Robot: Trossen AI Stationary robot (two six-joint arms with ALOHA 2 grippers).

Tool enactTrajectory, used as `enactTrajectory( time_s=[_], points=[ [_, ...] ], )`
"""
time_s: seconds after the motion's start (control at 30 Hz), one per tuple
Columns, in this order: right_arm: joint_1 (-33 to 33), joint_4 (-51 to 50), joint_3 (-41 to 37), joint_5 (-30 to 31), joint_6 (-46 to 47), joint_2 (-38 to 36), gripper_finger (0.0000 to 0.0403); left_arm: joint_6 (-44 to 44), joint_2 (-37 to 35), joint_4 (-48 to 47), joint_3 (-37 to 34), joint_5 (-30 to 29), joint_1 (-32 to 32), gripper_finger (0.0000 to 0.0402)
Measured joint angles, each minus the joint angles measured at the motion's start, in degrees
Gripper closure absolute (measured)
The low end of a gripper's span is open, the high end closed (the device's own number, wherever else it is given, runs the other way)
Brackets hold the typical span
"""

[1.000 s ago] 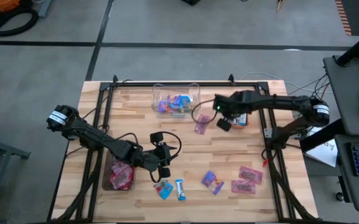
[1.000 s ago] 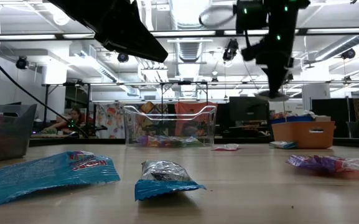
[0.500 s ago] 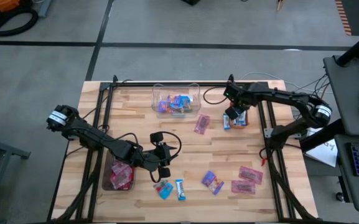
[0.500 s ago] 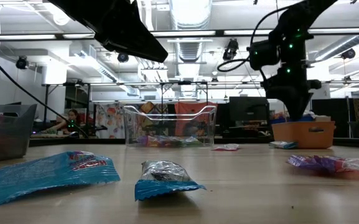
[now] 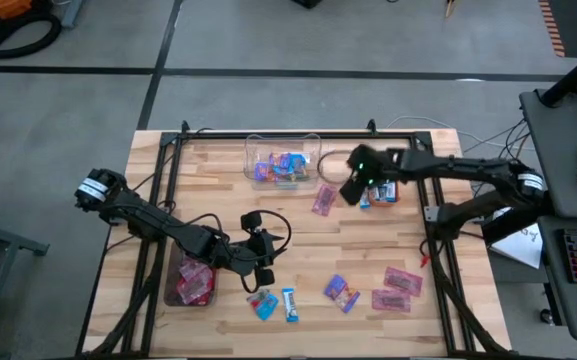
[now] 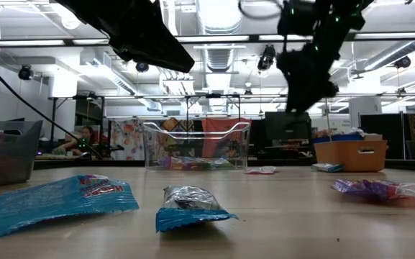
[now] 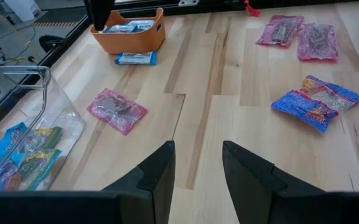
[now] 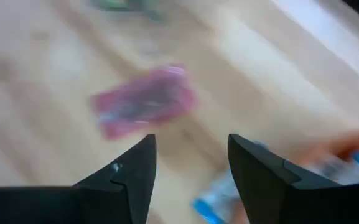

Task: Sort candy
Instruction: Put the red candy into the black bin

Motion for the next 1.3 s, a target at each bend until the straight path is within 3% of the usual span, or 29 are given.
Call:
enactTrajectory(
  time_s=[0.2,0.37,0.9,1.03,1.3],
  points=[
    [11.7,9.0,-0.2,3.0,-3.2,3.4,0.0224,0.0,0.0,0.0,0.0,0.0,0.0,0.0284],
    [16.6,10.5,-0.4,7.3,-3.3,8.3,0.0233,-0.1,0.0,0.0,0.0,0.0,0.0,0.0284],
    [17.4,23.0,-0.5,7.8,-4.2,22.1,0.0239,0.0,0.0,-0.1,0.0,0.0,-0.2,0.0284],
    [17.4,25.0,-0.5,12.7,-3.8,25.2,0.0245,0.0,0.0,-0.1,0.0,0.0,-0.2,0.0284],
    [16.8,26.3,-0.3,14.4,-3.4,29.5,0.0285,0.0,0.0,-0.1,0.0,0.0,-0.2,0.0284]
  ],
)
